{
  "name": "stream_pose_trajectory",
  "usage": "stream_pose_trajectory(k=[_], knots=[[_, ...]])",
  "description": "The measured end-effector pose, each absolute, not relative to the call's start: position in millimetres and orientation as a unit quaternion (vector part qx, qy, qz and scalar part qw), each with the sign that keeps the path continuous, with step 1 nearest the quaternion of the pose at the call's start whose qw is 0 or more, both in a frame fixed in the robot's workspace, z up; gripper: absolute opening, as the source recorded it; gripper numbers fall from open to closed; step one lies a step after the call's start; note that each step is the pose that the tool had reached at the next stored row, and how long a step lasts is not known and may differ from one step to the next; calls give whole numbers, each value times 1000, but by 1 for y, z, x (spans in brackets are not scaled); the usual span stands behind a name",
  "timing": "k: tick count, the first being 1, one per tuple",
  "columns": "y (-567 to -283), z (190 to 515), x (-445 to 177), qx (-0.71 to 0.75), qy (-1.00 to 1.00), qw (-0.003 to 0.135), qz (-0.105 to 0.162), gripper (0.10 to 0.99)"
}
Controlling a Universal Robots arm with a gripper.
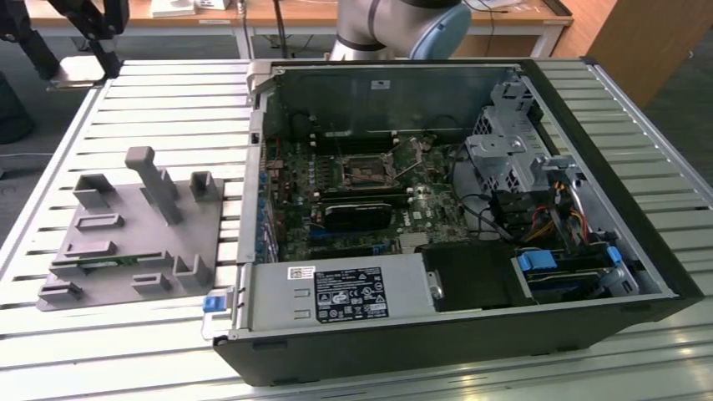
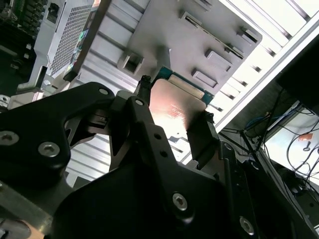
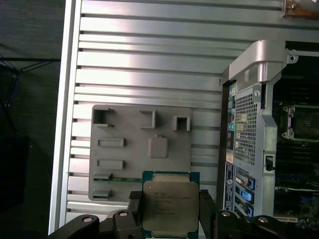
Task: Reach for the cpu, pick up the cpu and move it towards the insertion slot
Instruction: 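Pick up the cpu and move it towards the insertion slot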
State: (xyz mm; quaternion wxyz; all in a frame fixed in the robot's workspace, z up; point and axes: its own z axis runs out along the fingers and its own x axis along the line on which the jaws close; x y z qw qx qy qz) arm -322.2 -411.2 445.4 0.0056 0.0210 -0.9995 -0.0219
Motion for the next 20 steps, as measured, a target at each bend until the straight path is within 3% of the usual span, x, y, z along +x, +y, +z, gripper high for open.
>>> stream_pose_trajectory(k=[20], knots=[[-411, 445, -298, 21, -1000, 8, -22, 541]])
